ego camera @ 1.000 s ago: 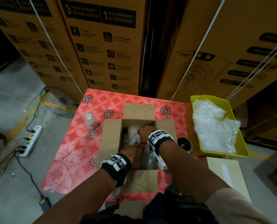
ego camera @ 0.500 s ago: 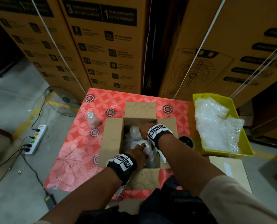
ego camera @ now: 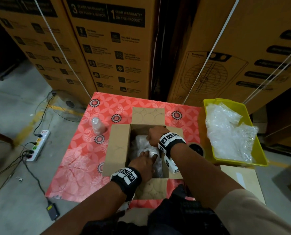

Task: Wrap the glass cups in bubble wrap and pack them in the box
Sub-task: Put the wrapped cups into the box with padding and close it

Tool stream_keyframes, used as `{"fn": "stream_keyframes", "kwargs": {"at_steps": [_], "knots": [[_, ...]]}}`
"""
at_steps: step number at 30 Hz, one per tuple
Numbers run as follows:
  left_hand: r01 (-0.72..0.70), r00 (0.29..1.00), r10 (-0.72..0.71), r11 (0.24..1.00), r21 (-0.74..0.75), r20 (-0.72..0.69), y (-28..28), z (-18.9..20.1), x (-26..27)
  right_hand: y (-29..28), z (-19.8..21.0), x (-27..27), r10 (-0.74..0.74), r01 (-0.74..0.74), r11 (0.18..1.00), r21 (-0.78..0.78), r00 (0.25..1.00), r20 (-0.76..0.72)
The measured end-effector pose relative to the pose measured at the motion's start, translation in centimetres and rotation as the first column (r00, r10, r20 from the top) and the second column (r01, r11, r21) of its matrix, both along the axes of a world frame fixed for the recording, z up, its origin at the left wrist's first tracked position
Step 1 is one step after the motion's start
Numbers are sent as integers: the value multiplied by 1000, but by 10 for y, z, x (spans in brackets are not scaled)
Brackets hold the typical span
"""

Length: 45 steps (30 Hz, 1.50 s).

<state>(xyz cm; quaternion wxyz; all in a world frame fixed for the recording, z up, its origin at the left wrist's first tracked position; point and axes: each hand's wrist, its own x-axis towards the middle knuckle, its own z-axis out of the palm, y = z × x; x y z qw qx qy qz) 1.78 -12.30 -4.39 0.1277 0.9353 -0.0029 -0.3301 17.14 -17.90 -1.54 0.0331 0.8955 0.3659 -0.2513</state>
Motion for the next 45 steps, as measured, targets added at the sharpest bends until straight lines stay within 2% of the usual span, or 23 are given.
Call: {"fn": "stream_keyframes", "kwargs": {"at_steps": [4, 10, 13, 15, 18, 21, 24, 26, 28, 30, 32, 34, 37, 39, 43, 45], "knots": [[7, 999, -7, 1000, 13, 33, 1, 0, -1, 0, 0, -4, 56, -55, 996, -68, 998, 6], [-46, 990, 42, 999, 25, 134, 0, 19, -1, 0, 9, -4, 30, -32, 999, -36, 998, -53], [-70, 979, 63, 997, 30, 195, 0, 24, 5, -5, 22, -4, -46, 49, 998, 40, 996, -75], [-74, 971, 65, 997, 30, 228, -1, 26, 8, -15, 35, -1, -111, 126, 980, 157, 989, -101], [-65, 965, 58, 998, 18, 257, -3, 29, 11, -48, 56, 8, -235, 253, 883, 395, 967, -95], [-71, 942, 69, 997, -4, 329, -10, 35, 19, -94, 73, 11, -434, 343, 776, 530, 899, 53], [-88, 906, 91, 996, -26, 413, -21, 51, 30, -137, 78, 7, -642, 450, 693, 563, 740, 200], [-99, 873, 120, 993, -68, 472, -30, 62, 39, -163, 74, 1, -720, 495, 652, 574, 641, 265], [-87, 849, 135, 989, -116, 511, -42, 68, 48, -185, 64, -7, -727, 494, 662, 563, 607, 322], [-41, 837, 116, 988, -150, 535, -55, 72, 55, -203, 49, -13, -715, 553, 693, 462, 606, 348], [14, 840, 86, 984, -180, 536, -68, 76, 61, -218, 34, -15, -738, 629, 675, 386, 584, 338], [65, 849, 46, 979, -191, 526, -80, 77, 66, -227, 28, -16, -768, 662, 639, 391, 570, 292], [103, 878, 20, 968, -228, 479, -93, 74, 72, -237, 28, -12, -840, 700, 527, 481, 517, 167], [110, 896, 30, 951, -288, 442, -100, 73, 73, -246, 31, -10, -879, 715, 424, 556, 473, 62], [71, 895, 123, 910, -409, 428, -111, 74, 78, -263, 40, -6, -931, 636, 96, 765, 329, -156], [28, 883, 208, 871, -491, 420, -117, 77, 80, -269, 47, -5, -921, 546, -57, 836, 294, -255]]}}
